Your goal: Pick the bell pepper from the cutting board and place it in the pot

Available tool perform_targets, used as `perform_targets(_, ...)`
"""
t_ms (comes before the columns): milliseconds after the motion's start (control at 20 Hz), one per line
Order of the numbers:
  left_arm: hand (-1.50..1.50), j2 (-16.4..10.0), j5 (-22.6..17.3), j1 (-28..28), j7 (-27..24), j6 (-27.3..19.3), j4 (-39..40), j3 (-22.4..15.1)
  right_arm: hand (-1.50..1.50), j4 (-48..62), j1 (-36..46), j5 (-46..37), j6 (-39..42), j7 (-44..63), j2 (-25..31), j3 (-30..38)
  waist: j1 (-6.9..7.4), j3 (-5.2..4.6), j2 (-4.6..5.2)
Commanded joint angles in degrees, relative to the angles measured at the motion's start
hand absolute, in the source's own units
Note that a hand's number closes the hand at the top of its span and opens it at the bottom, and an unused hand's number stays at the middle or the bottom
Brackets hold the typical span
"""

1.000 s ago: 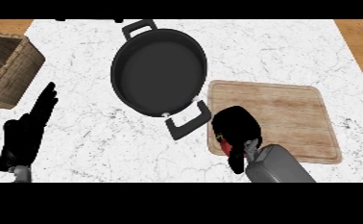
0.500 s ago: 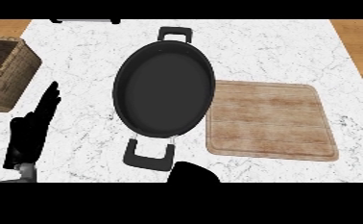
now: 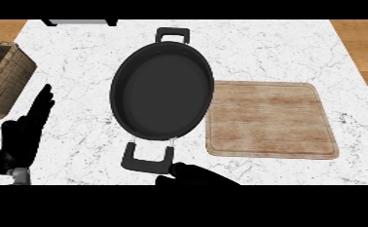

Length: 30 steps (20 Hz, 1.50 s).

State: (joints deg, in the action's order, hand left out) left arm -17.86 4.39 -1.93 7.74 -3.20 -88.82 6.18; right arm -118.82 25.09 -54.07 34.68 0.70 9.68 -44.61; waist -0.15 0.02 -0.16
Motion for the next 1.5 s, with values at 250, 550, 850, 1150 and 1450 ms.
perform_targets(250,0.00,-0.68,-1.55,0.66,-1.82,2.44,2.13,2.04,1.50,2.21,6.71,13.92,-0.83,9.07,-9.48,12.19,0.87,-0.10,0.21)
perform_targets(550,0.00,2.57,2.50,-2.17,-3.82,0.28,1.29,-0.92,1.50,11.24,14.50,19.88,-6.58,8.68,-9.63,19.21,0.94,-0.06,0.19)
perform_targets(850,0.00,-0.24,0.07,0.92,-1.54,3.66,2.01,2.49,1.50,24.33,23.21,22.49,-13.51,5.55,-9.67,20.93,0.80,-0.04,0.21)
perform_targets(1150,0.00,2.09,1.91,4.95,3.65,1.98,0.07,-0.45,1.50,45.75,36.71,22.87,-21.50,-1.40,-9.68,22.67,1.64,-0.05,0.48)
perform_targets(1450,0.00,1.20,2.13,4.65,-0.86,2.80,3.35,1.04,1.50,63.34,43.52,27.43,-31.96,-6.48,-9.68,14.72,3.26,-0.12,0.78)
